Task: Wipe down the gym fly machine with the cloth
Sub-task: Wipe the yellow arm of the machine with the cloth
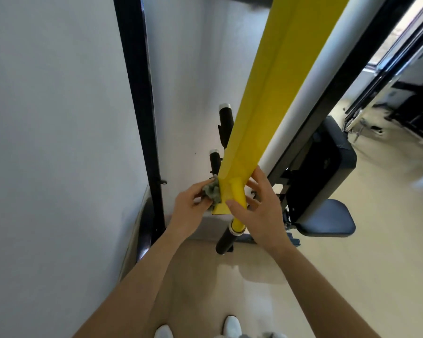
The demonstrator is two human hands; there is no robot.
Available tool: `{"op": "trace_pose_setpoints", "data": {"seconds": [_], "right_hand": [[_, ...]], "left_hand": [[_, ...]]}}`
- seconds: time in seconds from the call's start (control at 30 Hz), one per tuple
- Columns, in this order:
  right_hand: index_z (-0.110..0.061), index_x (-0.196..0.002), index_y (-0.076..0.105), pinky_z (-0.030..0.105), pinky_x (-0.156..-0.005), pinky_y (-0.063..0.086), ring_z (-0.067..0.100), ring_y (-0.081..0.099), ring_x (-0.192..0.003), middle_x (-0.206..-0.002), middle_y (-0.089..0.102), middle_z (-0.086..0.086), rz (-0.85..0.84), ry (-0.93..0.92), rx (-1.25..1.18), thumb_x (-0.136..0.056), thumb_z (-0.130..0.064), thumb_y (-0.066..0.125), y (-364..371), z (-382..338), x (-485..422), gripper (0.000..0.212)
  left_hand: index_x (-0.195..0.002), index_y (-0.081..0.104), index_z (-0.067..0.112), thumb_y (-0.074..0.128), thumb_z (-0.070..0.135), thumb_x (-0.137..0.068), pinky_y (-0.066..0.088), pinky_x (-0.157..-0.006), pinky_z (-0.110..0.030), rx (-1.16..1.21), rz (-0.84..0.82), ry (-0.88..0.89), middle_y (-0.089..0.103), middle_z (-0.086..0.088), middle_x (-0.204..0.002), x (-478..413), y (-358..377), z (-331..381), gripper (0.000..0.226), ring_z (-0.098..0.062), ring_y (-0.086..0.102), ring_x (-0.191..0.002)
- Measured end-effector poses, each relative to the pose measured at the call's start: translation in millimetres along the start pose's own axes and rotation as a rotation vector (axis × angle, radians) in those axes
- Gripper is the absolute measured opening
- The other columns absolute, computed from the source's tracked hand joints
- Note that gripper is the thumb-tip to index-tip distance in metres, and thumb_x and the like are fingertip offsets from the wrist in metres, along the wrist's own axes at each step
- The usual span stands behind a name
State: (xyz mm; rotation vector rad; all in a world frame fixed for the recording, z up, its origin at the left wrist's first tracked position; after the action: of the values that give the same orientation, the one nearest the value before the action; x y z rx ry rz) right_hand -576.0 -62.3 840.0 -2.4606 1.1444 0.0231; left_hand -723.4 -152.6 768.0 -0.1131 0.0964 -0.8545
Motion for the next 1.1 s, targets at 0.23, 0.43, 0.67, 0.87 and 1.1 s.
{"op": "trace_pose_setpoints", "data": {"seconds": [0.23,0.43,0.67,0.87,1.1], "right_hand": [[-0.028,-0.155,0.034,0.031,-0.099,0.055,0.004,0.052,-0.131,-0.144,0.053,-0.014,0.013,0.030,0.044,-0.084,-0.026,0.079,-6,-2,0,0.084],[-0.023,-0.156,0.032,0.043,-0.100,0.055,0.013,0.051,-0.134,-0.147,0.052,-0.009,0.038,0.043,0.064,-0.083,-0.032,0.077,-5,0,1,0.086],[-0.024,-0.155,0.034,0.046,-0.100,0.055,0.014,0.051,-0.133,-0.146,0.052,-0.009,0.046,0.058,0.074,-0.080,-0.038,0.076,-2,4,0,0.087],[-0.023,-0.156,0.033,0.049,-0.100,0.055,0.015,0.050,-0.135,-0.148,0.051,-0.008,0.034,0.048,0.050,-0.078,-0.040,0.074,-3,8,-1,0.090],[-0.023,-0.156,0.033,0.054,-0.102,0.052,0.018,0.049,-0.136,-0.150,0.049,-0.007,0.021,0.051,0.004,-0.078,-0.040,0.074,-8,10,-1,0.089]], "left_hand": [[-0.117,0.068,0.026,0.062,0.009,-0.098,0.047,-0.067,-0.001,-0.052,-0.082,-0.130,0.069,0.025,-0.081,-5,5,-32,0.027,0.014,0.066,-0.077],[-0.123,0.067,0.023,0.063,0.006,-0.096,0.056,-0.095,-0.032,0.046,-0.036,-0.036,0.072,-0.002,-0.110,-3,4,-11,0.032,-0.017,0.070,-0.100],[-0.123,0.068,0.012,0.080,0.008,-0.083,0.056,-0.092,-0.023,0.040,0.034,0.233,0.069,-0.006,-0.120,0,0,24,0.042,-0.014,0.066,-0.108],[-0.107,0.073,0.001,0.085,0.004,-0.076,0.059,-0.092,-0.042,-0.098,0.077,0.195,0.071,-0.014,-0.109,-2,7,-4,0.034,-0.024,0.068,-0.100],[-0.110,0.072,0.015,0.081,0.014,-0.083,0.057,-0.090,-0.031,-0.130,-0.008,-0.034,0.071,0.002,-0.099,2,15,-33,0.029,-0.015,0.068,-0.091]]}}
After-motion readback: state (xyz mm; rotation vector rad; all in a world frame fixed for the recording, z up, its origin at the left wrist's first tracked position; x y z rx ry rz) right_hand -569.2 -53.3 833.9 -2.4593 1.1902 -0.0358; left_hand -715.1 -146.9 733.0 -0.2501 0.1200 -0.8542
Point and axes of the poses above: each hand's wrist, its own x-axis away from the middle knuckle, its own y-axis out of the palm, z = x × y, the point moved 4 cm from there along -x, towards the middle knuckle
